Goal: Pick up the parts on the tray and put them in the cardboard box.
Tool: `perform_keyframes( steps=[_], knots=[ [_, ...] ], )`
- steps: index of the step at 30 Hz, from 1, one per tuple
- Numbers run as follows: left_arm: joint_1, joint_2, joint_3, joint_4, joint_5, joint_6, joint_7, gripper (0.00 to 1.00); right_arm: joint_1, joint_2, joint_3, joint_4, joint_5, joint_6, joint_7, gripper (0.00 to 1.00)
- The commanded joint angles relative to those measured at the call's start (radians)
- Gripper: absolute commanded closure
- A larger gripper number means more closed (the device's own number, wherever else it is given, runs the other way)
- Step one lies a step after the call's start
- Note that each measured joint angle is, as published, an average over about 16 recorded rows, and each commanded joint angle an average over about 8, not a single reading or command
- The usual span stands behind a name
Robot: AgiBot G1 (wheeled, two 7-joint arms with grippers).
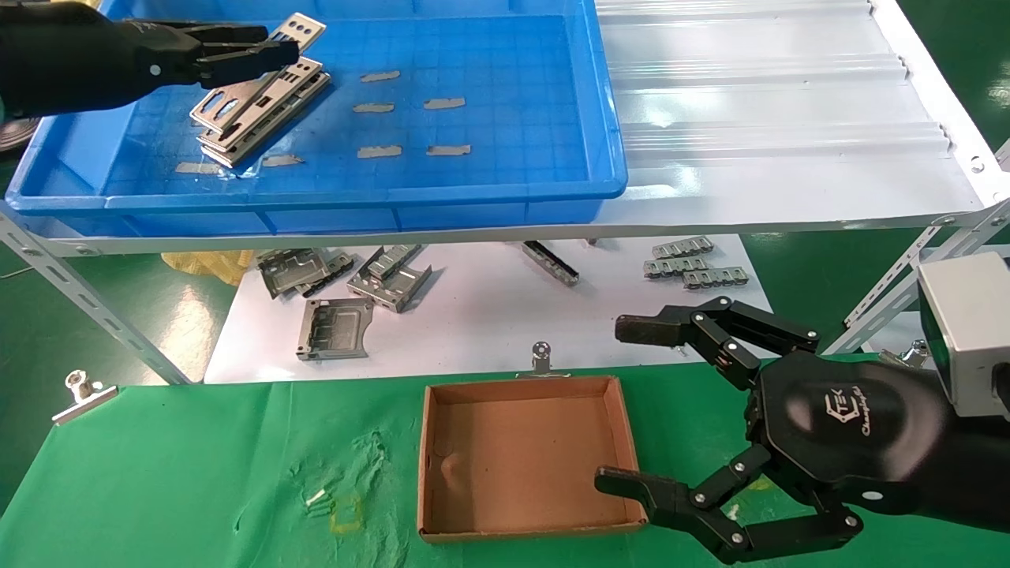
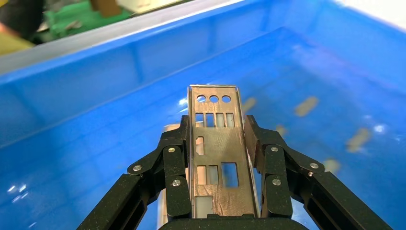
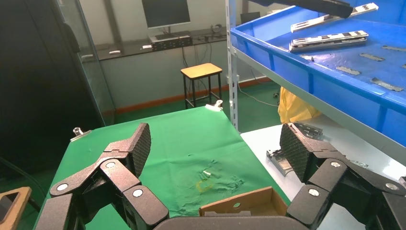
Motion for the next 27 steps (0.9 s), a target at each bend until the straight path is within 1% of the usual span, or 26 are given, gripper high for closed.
perform_keyframes(
  steps=[1, 9, 12, 14, 16, 19, 22, 24, 27],
  knots=[
    [-0.004, -0.011, -0.004, -0.007, -0.006, 0.039, 0.006, 1.0, 0.0, 0.0, 0.0, 0.0, 0.0, 0.0, 0.0, 0.0],
    [0.017, -0.044, -0.019, -0.077, -0.04, 0.299, 0.059, 1.0, 0.0, 0.0, 0.0, 0.0, 0.0, 0.0, 0.0, 0.0],
    [0.055, -0.046, -0.013, -0.144, -0.062, 0.369, 0.072, 1.0, 0.0, 0.0, 0.0, 0.0, 0.0, 0.0, 0.0, 0.0],
    [0.102, -0.052, 0.002, -0.227, -0.096, 0.394, 0.066, 1.0, 0.0, 0.0, 0.0, 0.0, 0.0, 0.0, 0.0, 0.0],
    [0.165, -0.068, 0.028, -0.348, -0.149, 0.4, 0.044, 1.0, 0.0, 0.0, 0.0, 0.0, 0.0, 0.0, 0.0, 0.0],
    [0.276, -0.115, 0.084, -0.567, -0.243, 0.394, -0.002, 1.0, 0.0, 0.0, 0.0, 0.0, 0.0, 0.0, 0.0, 0.0],
    [0.38, -0.155, 0.137, -0.752, -0.296, 0.362, -0.021, 1.0, 0.0, 0.0, 0.0, 0.0, 0.0, 0.0, 0.0, 0.0],
    [0.437, -0.158, 0.164, -0.822, -0.296, 0.324, -0.011, 1.0, 0.0, 0.0, 0.0, 0.0, 0.0, 0.0, 0.0, 0.0],
    [0.509, -0.122, 0.194, -0.848, -0.257, 0.25, 0.031, 1.0, 0.0, 0.0, 0.0, 0.0, 0.0, 0.0, 0.0, 0.0]
  ],
)
